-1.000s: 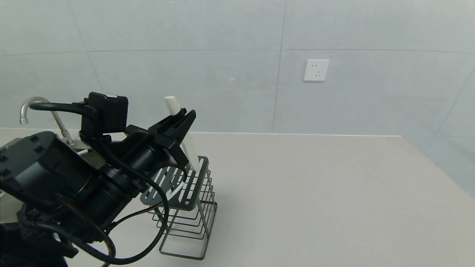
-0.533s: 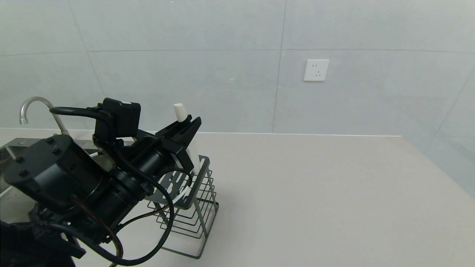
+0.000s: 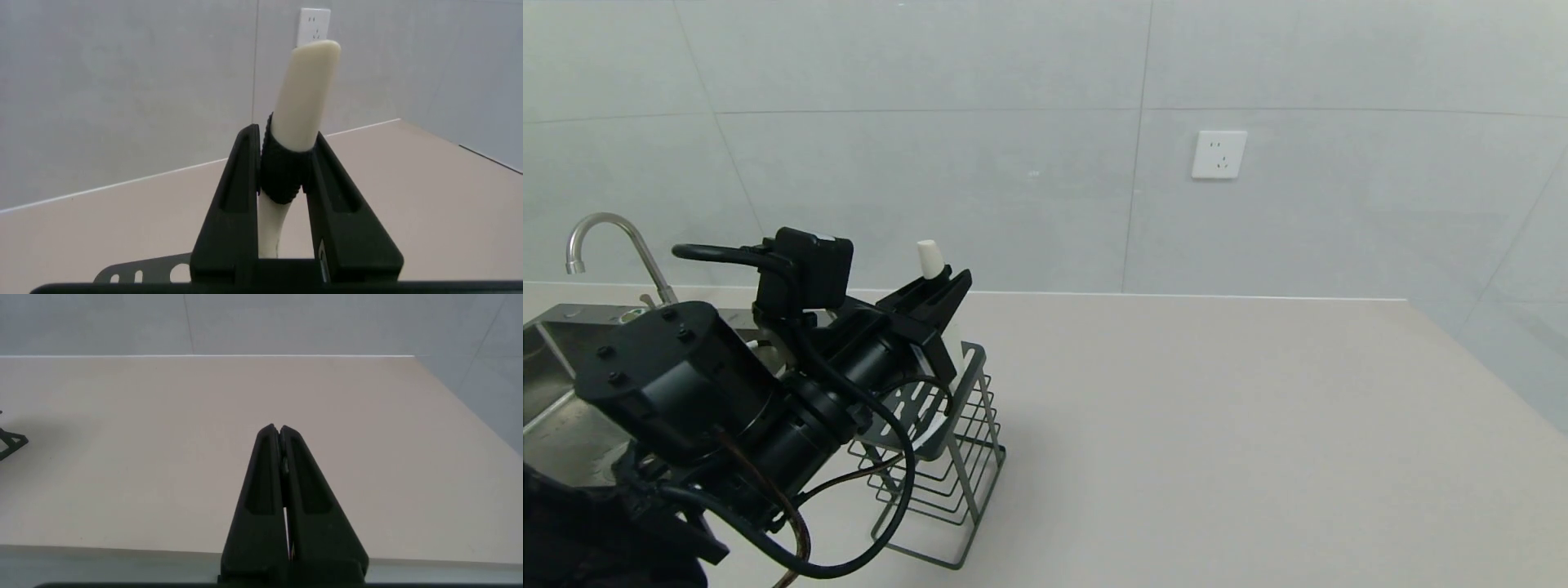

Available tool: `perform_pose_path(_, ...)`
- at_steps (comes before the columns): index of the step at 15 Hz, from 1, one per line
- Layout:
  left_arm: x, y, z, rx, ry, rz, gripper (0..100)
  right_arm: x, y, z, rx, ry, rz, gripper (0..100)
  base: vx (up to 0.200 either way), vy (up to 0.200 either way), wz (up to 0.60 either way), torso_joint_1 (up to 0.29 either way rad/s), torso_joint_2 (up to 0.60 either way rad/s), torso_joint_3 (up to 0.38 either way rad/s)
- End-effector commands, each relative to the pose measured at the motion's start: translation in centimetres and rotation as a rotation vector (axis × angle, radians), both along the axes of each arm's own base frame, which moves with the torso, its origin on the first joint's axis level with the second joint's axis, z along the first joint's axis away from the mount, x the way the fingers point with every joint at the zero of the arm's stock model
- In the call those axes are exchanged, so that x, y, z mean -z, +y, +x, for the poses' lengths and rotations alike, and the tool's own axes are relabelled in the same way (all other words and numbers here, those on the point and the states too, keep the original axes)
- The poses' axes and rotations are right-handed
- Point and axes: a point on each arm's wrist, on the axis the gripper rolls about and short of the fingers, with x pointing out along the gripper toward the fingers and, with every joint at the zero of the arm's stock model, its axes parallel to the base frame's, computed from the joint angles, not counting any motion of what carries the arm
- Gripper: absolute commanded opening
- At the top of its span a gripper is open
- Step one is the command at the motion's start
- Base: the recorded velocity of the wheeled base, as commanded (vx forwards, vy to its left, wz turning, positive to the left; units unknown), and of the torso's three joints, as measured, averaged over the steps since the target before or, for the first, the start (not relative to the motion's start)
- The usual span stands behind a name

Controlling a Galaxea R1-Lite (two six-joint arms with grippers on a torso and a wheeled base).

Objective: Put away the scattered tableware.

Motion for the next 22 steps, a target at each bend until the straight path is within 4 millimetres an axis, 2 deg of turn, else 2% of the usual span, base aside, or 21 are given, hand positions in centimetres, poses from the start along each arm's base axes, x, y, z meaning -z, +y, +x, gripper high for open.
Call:
perform_pose_path(1, 0.4, -0.1, 0.1, 0.0, 0.015, 0.005, 0, 0.0, 0.0, 0.0, 0.0, 0.002, 0.0, 0, 0.0, 0.0, 0.0, 0.0, 0.0, 0.0)
perform_pose_path(6, 1.5, 0.1, -0.1, 0.028, 0.055, 0.035, 0, 0.0, 0.0, 0.0, 0.0, 0.002, 0.0, 0, 0.0, 0.0, 0.0, 0.0, 0.0, 0.0)
perform_pose_path(22, 2.8, -0.2, 0.5, 0.026, 0.098, 0.05, 0, 0.0, 0.0, 0.0, 0.0, 0.002, 0.0, 0, 0.0, 0.0, 0.0, 0.0, 0.0, 0.0)
